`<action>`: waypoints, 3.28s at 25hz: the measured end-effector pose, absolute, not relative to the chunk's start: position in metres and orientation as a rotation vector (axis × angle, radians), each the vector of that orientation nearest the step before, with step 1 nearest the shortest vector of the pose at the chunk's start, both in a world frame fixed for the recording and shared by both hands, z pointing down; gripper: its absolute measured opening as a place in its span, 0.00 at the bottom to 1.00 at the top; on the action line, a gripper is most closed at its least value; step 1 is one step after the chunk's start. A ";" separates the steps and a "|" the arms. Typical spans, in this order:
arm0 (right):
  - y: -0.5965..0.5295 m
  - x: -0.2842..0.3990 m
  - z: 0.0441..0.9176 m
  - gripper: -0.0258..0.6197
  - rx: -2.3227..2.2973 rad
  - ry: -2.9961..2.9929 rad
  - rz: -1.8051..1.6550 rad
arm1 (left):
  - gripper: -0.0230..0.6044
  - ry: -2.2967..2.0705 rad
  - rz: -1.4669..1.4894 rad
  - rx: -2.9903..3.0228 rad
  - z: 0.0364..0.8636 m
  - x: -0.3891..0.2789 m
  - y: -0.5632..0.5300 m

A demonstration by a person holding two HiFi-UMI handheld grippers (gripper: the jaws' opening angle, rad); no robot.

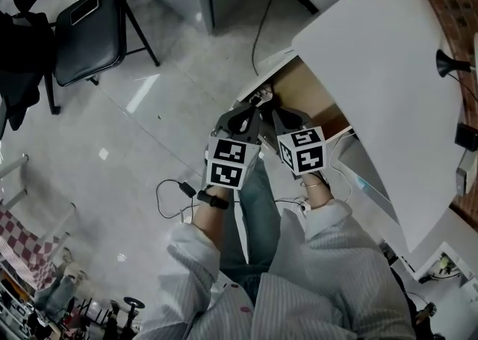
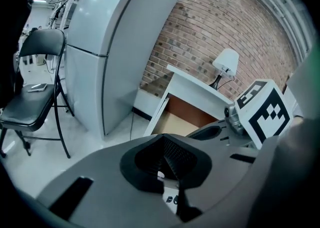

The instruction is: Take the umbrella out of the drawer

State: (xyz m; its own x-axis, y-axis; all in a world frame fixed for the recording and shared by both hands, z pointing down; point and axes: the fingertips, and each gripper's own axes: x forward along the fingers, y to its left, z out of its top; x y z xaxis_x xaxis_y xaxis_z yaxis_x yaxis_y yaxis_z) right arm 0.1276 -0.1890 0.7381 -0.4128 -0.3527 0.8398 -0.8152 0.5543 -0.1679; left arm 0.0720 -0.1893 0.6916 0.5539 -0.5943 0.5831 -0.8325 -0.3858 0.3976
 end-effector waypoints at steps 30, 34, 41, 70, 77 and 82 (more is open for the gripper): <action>-0.156 0.166 0.877 0.47 0.680 -1.753 0.818 | 0.05 -1.116 0.562 1.994 0.754 0.046 -0.177; -0.158 0.176 0.892 0.48 0.692 -1.682 0.837 | 0.05 -1.116 0.567 1.987 0.759 0.043 -0.175; -0.158 0.182 0.909 0.48 0.669 -1.612 0.889 | 0.05 -1.128 0.554 1.985 0.760 0.035 -0.177; -0.143 0.169 0.843 0.39 0.762 -1.626 0.867 | 0.05 -1.156 0.542 2.017 0.698 0.042 -0.178; -0.145 0.159 0.796 0.39 0.805 -1.672 0.869 | 0.05 -1.172 0.519 2.007 0.660 0.040 -0.176; -0.153 0.148 0.756 0.39 0.839 -1.732 0.854 | 0.05 -1.191 0.533 2.045 0.633 0.037 -0.177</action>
